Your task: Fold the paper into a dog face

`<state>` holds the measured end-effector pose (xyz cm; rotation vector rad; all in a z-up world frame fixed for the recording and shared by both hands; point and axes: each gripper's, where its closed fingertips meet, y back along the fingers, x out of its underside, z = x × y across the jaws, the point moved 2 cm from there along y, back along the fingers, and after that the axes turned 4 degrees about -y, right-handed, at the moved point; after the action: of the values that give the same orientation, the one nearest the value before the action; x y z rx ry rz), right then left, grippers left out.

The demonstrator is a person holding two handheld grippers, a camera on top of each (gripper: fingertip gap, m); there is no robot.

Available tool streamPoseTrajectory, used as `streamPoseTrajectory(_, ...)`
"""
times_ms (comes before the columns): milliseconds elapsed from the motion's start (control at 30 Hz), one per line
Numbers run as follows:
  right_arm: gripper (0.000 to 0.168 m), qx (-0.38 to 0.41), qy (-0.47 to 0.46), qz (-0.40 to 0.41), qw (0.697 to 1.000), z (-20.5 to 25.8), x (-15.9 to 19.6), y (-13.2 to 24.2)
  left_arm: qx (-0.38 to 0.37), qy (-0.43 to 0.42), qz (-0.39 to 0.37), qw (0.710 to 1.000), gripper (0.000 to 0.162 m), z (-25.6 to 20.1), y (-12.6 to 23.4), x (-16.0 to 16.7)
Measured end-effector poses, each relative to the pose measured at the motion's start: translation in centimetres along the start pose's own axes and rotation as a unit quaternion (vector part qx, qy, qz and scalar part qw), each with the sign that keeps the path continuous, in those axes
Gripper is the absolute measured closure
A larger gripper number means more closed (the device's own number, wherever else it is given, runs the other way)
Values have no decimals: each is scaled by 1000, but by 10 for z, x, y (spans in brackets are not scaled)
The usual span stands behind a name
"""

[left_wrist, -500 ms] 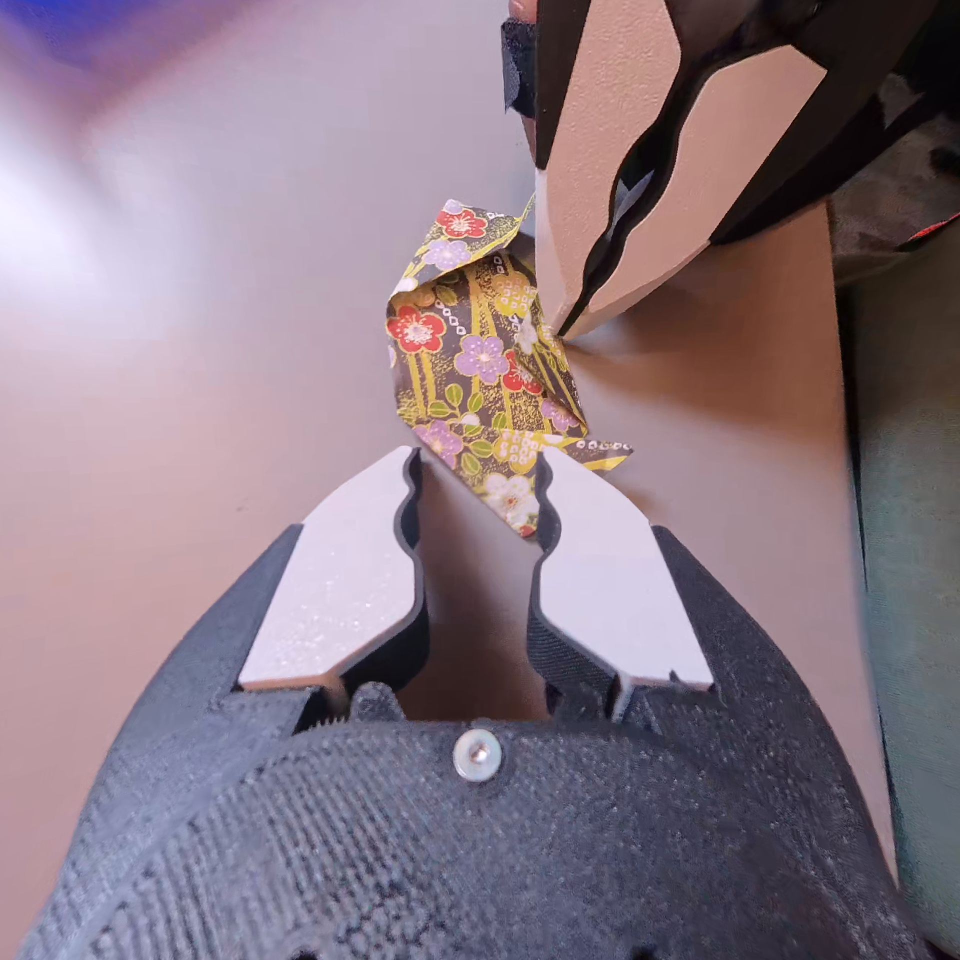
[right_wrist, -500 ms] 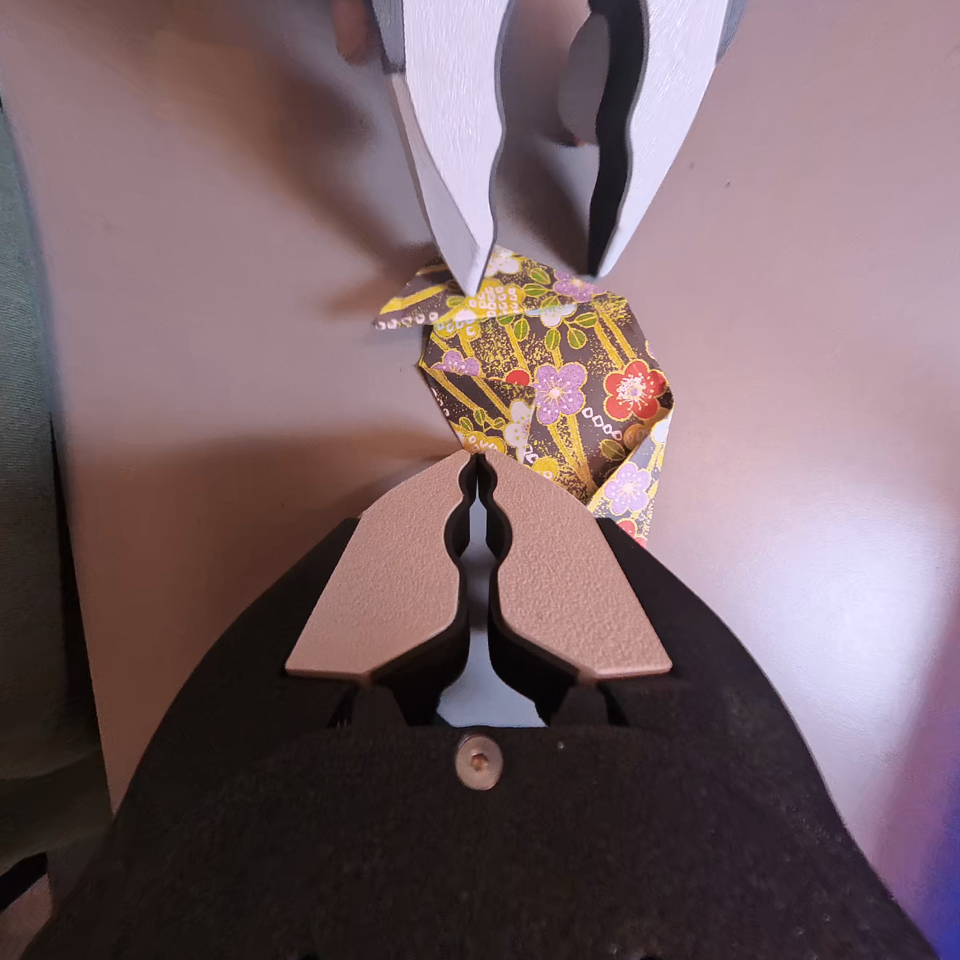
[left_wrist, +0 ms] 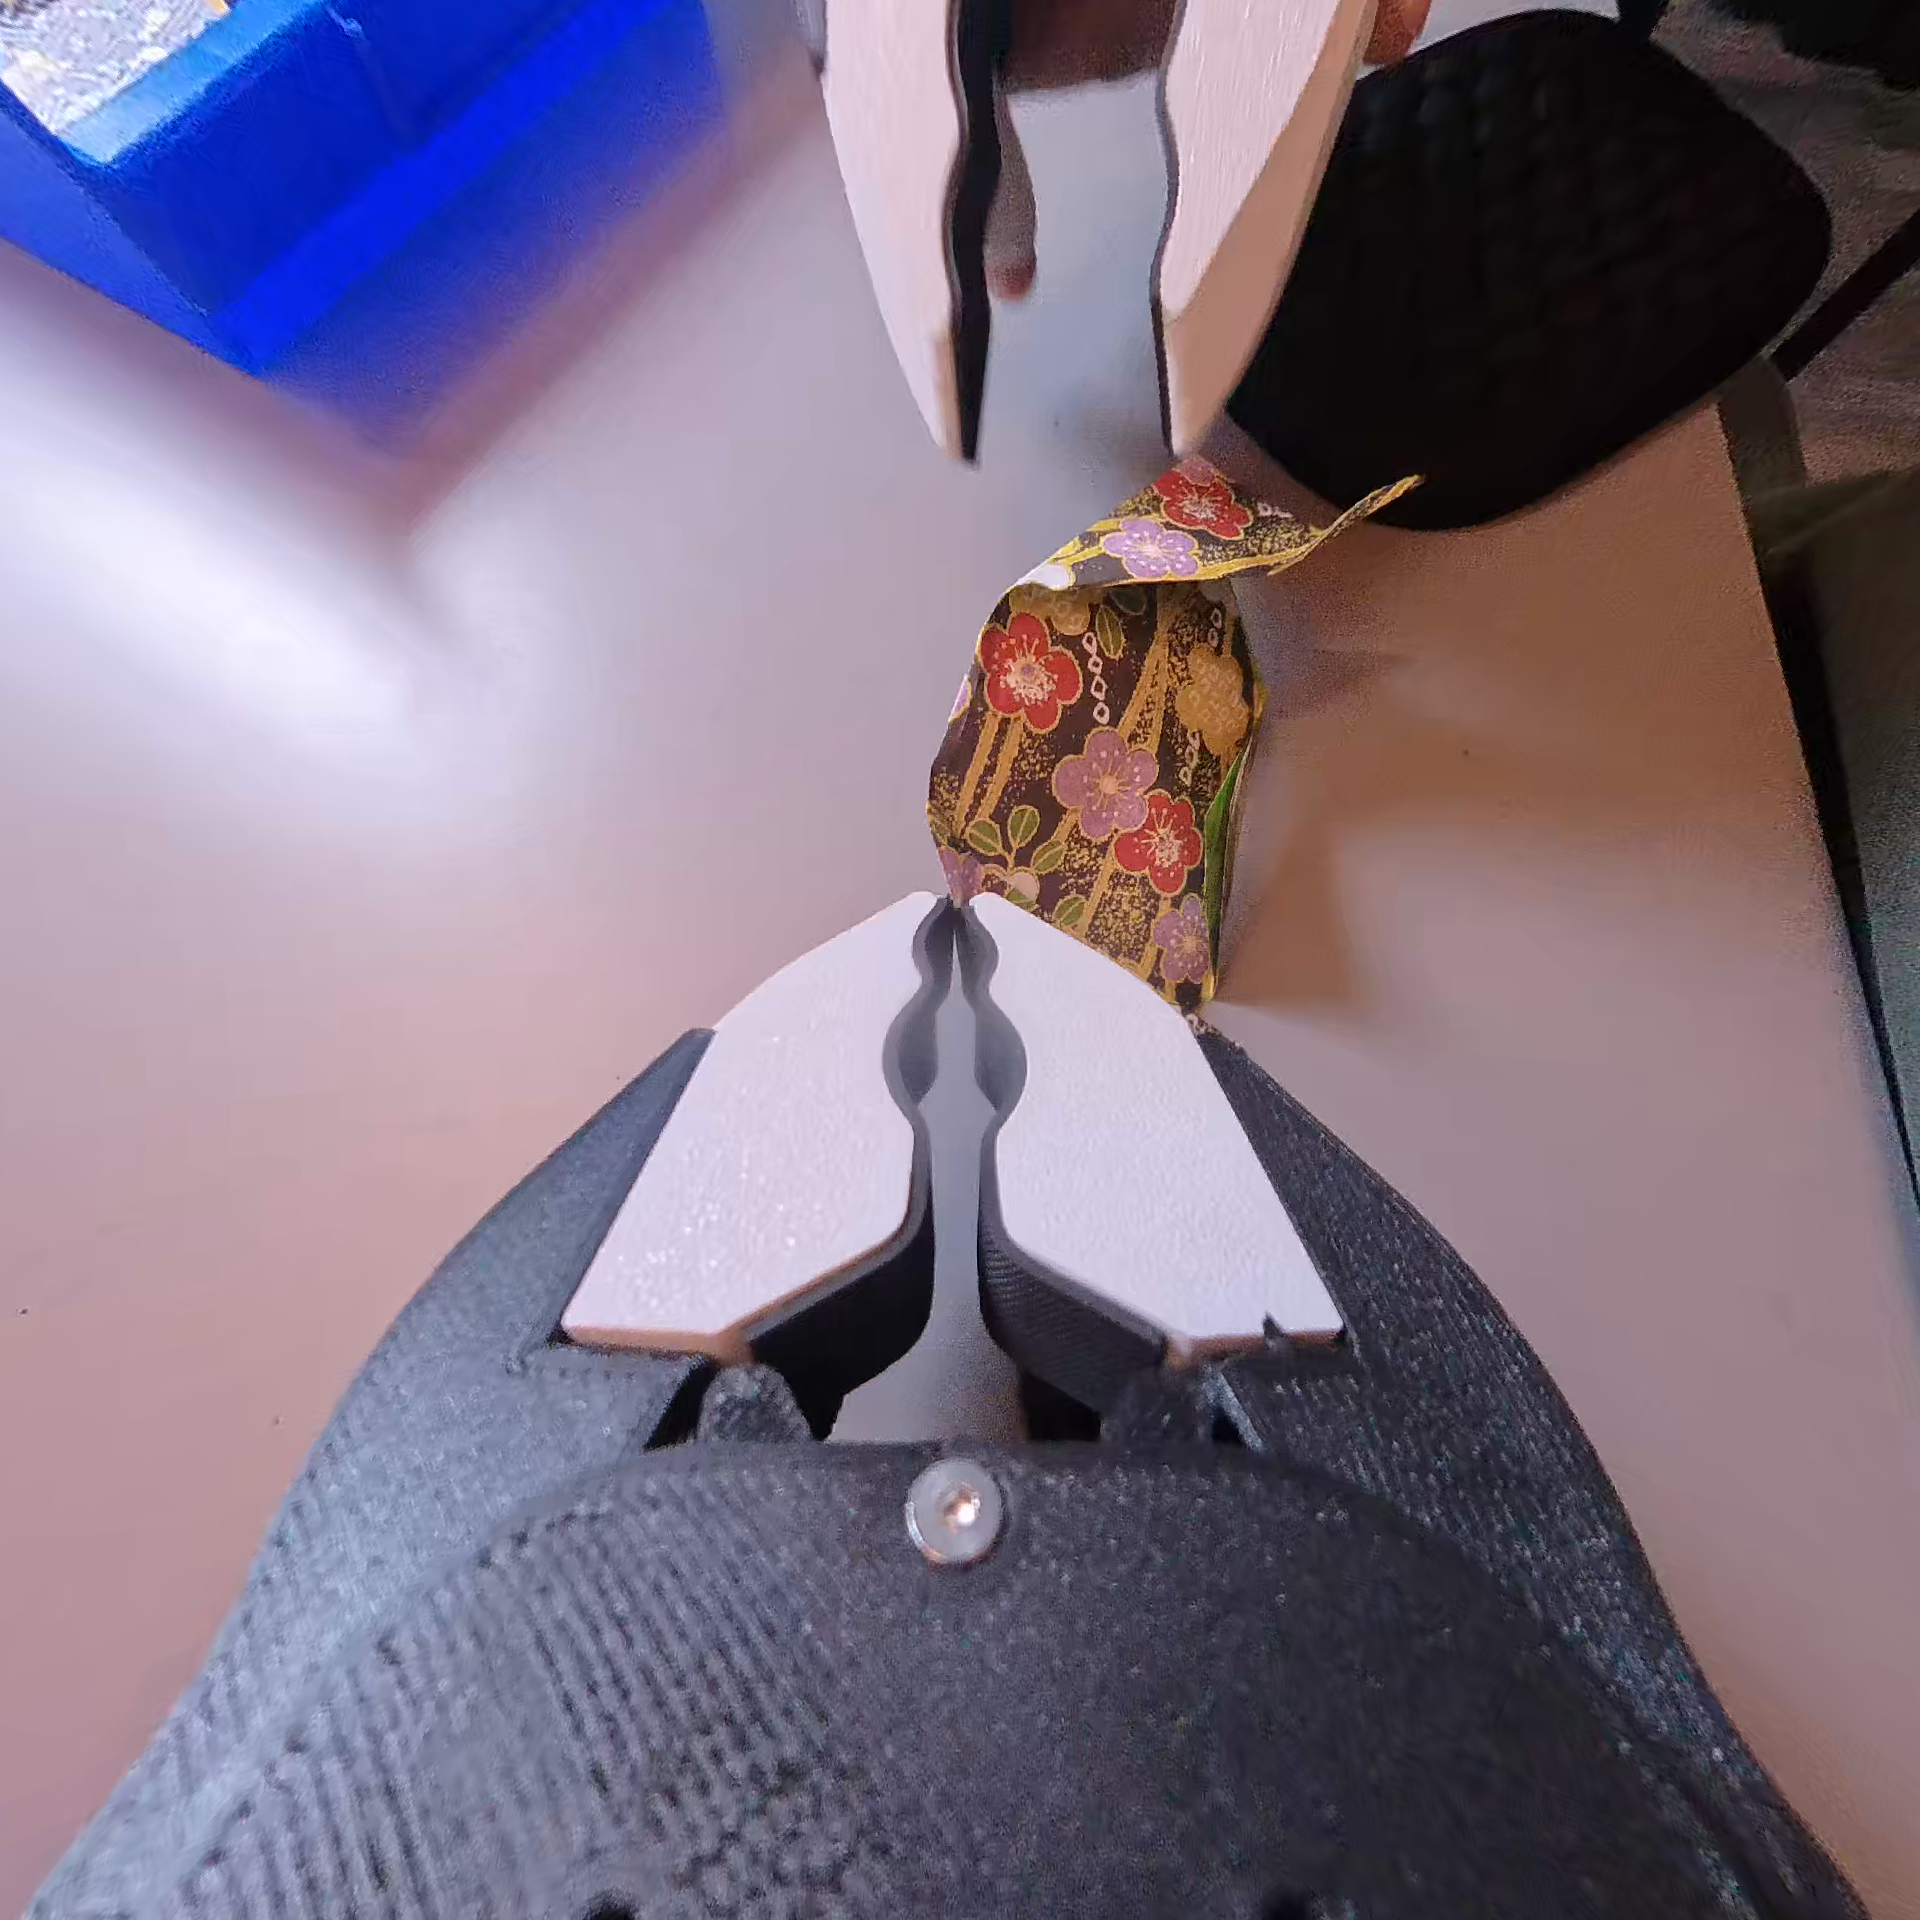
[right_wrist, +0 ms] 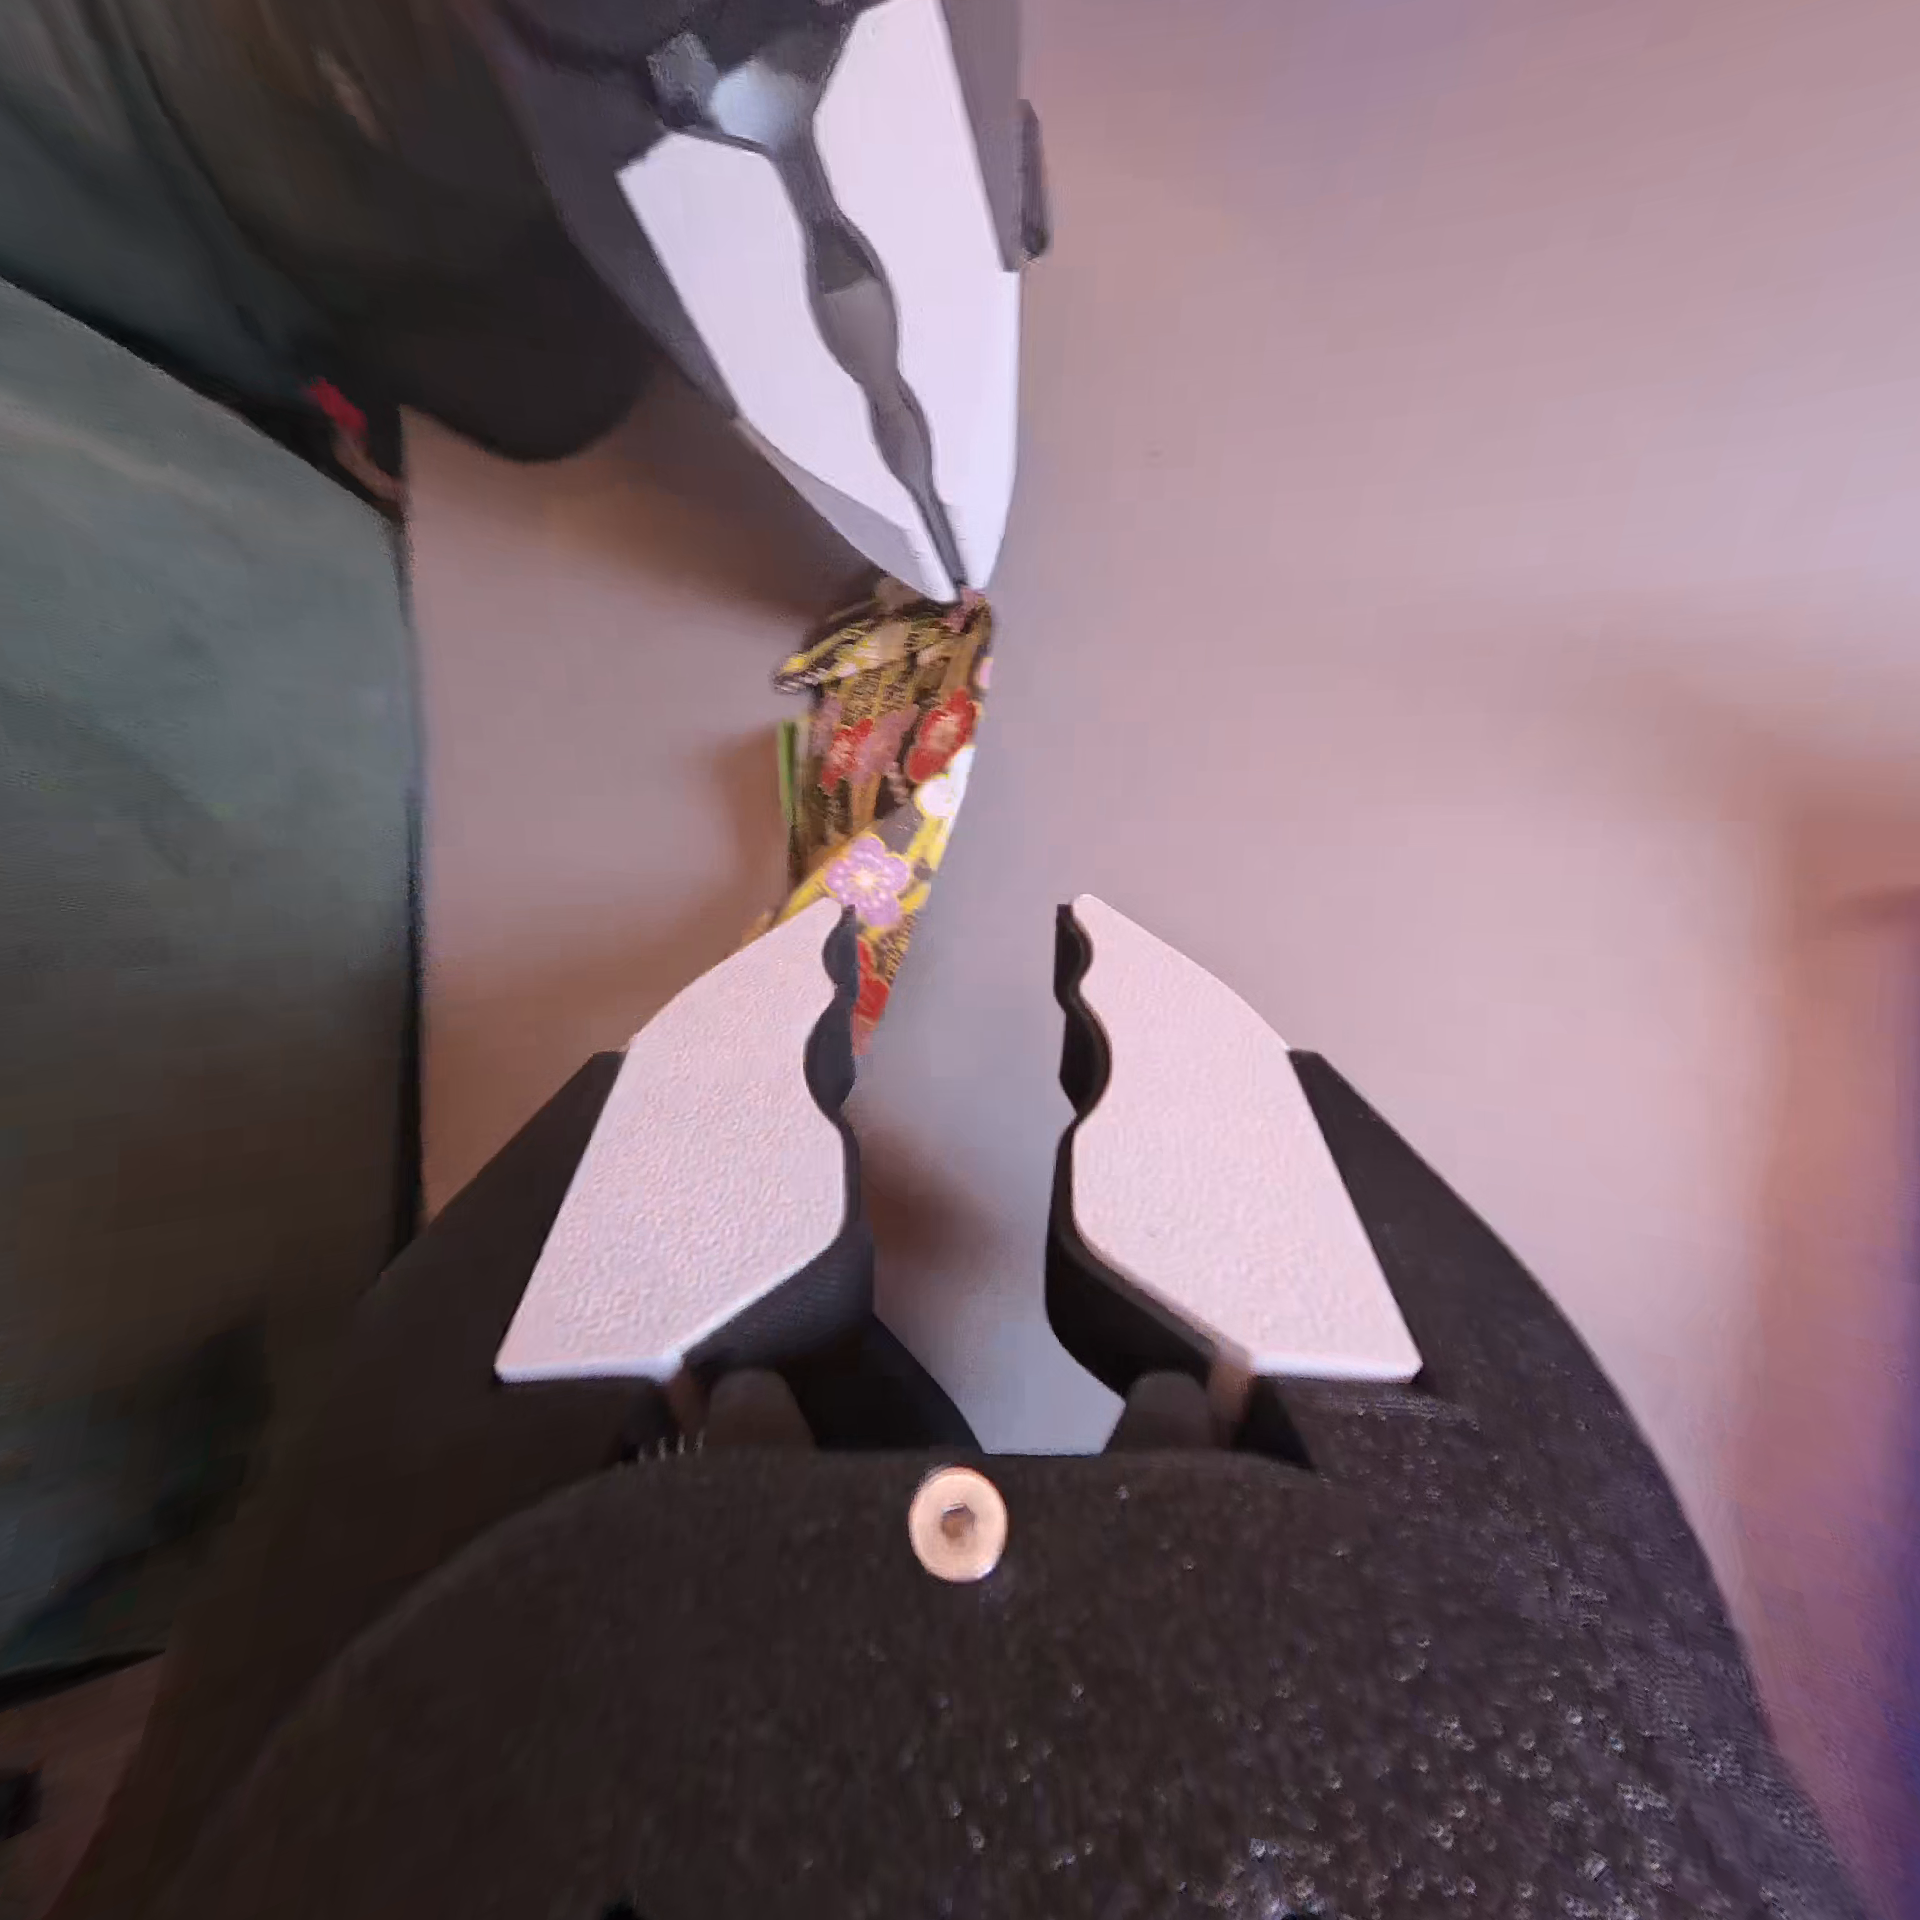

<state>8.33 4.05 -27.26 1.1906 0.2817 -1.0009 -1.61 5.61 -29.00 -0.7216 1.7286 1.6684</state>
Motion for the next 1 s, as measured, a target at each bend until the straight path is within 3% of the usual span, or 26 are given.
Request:
streamPoseTrajectory(33, 136, -21, -9, 2, 1000, 3, 0, -7, 3, -1, -4, 1000, 161, -1, 1, -1)
streamPoseTrajectory(100, 165, -49, -9, 15, 999, 8, 2, -17, 4, 1, -16, 1000, 161, -1, 4, -4)
streamPoseTrajectory(133, 168, -60, -5, 17, 998, 11, 1, -18, 3, 4, -22, 1000, 161, 0, 7, -6)
streamPoseTrajectory(200, 168, -64, -5, 4, 998, 12, -7, -9, 6, 20, -58, 998, 159, 3, 14, -13)
streamPoseTrajectory(300, 168, -54, -6, -28, 998, 12, -22, 27, -23, 44, -115, 992, 131, 16, 32, -26)
streamPoseTrajectory(400, 168, -11, -27, -68, 997, -3, -40, 81, -52, 42, -158, 985, 131, 25, 51, -34)
streamPoseTrajectory(533, 168, 58, -103, -100, 988, -56, -55, 150, -66, 39, -179, 981, 137, 26, 61, -37)
streamPoseTrajectory(633, 168, 95, -182, -93, 974, -112, -51, 178, -70, 32, -173, 982, 140, 24, 58, -35)
streamPoseTrajectory(800, 168, 155, -266, -17, 951, -191, -25, 180, -73, 20, -158, 985, 143, 23, 49, -28)
streamPoseTrajectory(1000, 167, 254, -282, 85, 921, -247, -5, 178, -69, 25, -147, 986, 144, 26, 42, -19)
